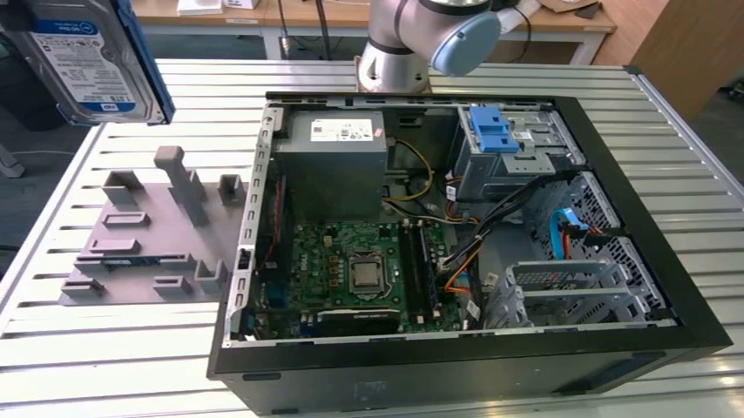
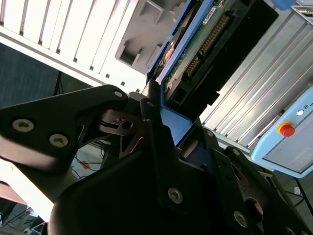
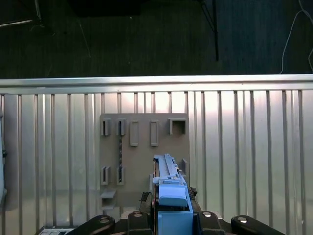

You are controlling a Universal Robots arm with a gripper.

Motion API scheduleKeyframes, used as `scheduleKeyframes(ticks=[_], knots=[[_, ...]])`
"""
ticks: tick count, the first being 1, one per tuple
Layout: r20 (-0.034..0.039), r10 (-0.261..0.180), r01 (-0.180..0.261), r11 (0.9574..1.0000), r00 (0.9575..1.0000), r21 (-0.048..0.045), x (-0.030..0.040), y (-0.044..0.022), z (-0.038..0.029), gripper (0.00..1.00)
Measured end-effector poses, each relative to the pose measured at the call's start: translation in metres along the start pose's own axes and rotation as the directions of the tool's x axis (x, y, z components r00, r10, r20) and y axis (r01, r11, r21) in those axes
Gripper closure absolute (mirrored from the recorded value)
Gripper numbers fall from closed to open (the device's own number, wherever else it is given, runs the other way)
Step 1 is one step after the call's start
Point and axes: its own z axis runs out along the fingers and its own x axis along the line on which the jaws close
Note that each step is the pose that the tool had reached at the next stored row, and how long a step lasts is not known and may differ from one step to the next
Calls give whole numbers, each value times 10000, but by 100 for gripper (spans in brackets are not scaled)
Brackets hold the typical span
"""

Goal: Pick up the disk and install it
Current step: 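Pick up the disk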

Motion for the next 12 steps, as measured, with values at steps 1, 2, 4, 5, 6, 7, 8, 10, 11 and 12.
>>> scheduleKeyframes(ticks=[1,2,4,5,6,7,8,10,11,12], knots=[[1,0,0,10000,10000,1,19,-4,0,63],[-1,0,0,10000,10000,1,37,-8,-1,63],[0,1,-1,10000,10000,1,64,-24,-1,63],[0,0,0,10000,10000,1,71,-37,-2,63],[0,0,0,10000,10000,1,76,-51,-2,63],[0,0,0,10000,10000,1,80,-67,-2,63],[0,1,-1,10000,10000,1,84,-85,-2,63],[0,1,-1,10000,10000,1,88,-124,-3,63],[0,0,0,10000,10000,1,90,-143,-3,63],[0,0,0,10000,10000,0,92,-162,-3,63]])
